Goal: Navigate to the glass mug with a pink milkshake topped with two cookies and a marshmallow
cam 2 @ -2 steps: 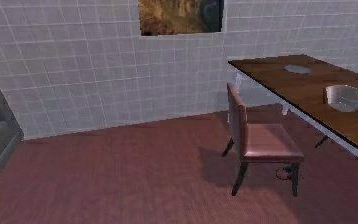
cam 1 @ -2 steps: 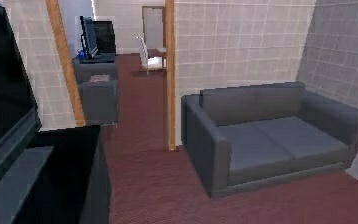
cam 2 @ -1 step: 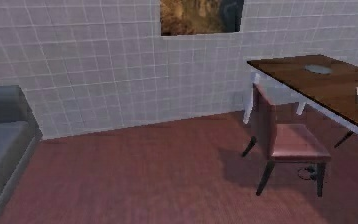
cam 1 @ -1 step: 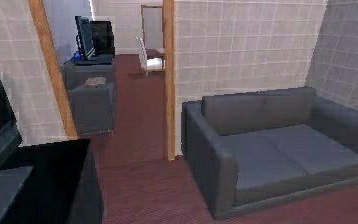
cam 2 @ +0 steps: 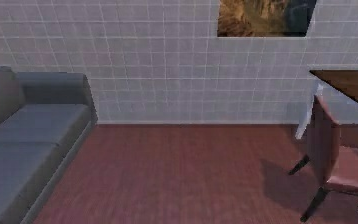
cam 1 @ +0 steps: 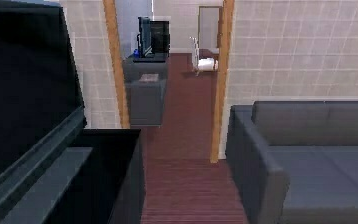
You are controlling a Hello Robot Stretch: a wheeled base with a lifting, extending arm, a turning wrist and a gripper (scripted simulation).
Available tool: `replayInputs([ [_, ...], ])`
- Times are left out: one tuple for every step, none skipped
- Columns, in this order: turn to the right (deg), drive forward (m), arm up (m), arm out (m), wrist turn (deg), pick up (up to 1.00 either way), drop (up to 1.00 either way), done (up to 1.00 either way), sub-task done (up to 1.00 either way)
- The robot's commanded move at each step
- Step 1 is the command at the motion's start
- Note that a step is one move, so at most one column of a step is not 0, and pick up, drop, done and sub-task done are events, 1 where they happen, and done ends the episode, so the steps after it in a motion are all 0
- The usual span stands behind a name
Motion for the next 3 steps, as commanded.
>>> replayInputs([
  [0.0, 1.00, 0.00, 0.00, 0.0, 0.00, 0.00, 0.00, 0.00],
  [0.0, 0.90, 0.00, 0.00, 0.0, 0.00, 0.00, 0.00, 0.00],
  [24.0, 0.00, 0.00, 0.00, 0.0, 0.00, 0.00, 0.00, 0.00],
])
